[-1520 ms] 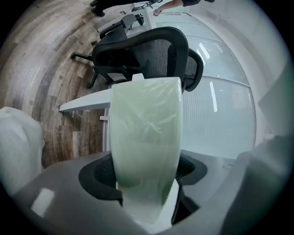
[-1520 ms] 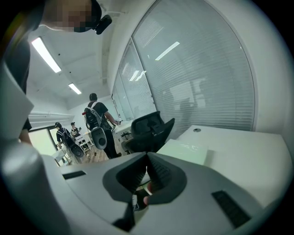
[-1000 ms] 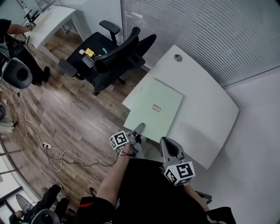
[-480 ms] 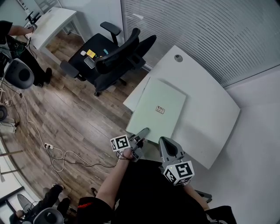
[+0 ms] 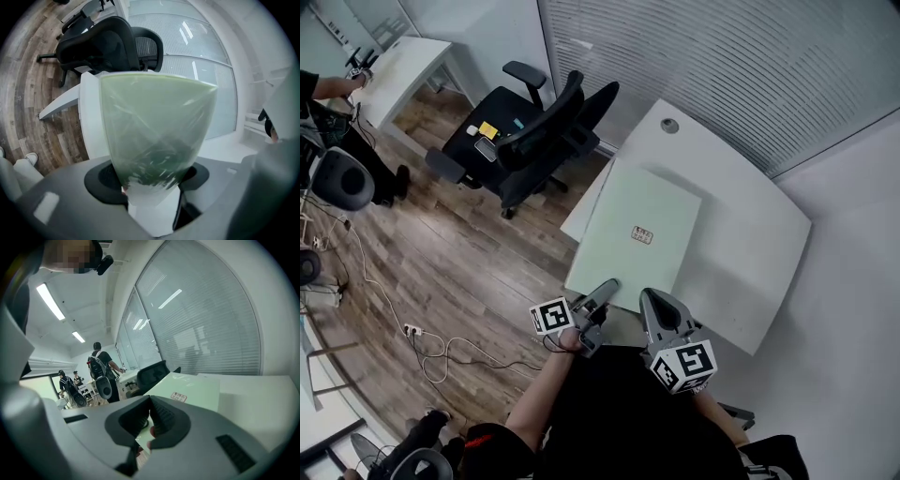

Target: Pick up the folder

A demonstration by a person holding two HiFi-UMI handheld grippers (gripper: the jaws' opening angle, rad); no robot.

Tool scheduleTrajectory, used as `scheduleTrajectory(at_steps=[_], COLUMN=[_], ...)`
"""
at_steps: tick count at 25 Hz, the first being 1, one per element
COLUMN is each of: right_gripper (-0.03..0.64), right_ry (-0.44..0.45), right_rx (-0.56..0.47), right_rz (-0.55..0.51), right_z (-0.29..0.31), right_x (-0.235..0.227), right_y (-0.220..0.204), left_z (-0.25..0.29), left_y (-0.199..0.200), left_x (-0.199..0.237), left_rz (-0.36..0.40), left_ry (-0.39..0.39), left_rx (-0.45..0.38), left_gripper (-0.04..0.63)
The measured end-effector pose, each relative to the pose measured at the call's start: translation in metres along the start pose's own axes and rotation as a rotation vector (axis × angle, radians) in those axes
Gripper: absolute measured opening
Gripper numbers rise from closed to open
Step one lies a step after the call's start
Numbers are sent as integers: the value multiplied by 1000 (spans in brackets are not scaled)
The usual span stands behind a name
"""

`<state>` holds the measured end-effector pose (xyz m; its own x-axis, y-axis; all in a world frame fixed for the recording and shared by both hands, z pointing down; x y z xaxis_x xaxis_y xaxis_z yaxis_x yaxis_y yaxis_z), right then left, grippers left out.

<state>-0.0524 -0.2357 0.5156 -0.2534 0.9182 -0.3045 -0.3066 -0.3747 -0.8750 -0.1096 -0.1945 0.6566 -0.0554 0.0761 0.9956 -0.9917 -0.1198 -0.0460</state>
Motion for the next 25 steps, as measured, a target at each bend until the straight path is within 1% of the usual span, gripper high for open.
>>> scheduleTrajectory(at_steps=[4,7,11,15,21,25], right_gripper=[0,0,0,0,0,0], right_ry=[13,26,33,31,17,6], right_rx=[-22,-50,-75,-92,-119,-128], right_rz=[5,7,-3,-23,-47,-40], right_z=[0,0,-5,-10,-26,-35], right_x=[18,33,62,90,136,161], right_y=[2,5,8,5,2,-12], left_z=[-12,-26,-54,-85,-131,-157], left_y=[3,8,12,14,3,-9], left_x=[-25,-36,-55,-66,-80,-83], left_rz=[-60,-44,-45,-14,-41,-44], left_ry=[-28,-26,-42,-52,-60,-73], left_rx=[-24,-34,-44,-52,-48,-41], left_gripper=[287,287,287,287,285,284])
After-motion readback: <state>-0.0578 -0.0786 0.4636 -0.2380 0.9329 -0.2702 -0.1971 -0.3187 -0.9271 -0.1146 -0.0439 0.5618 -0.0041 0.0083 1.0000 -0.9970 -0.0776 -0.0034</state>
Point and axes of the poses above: the fingertips, and each gripper's own axes: z forward along the fingers, x to its left, y out of its top, the point moved 1 cm from there along -z, backward along the fingers, and after that the axes turned 1 degree about x, right-handed, at the moved point
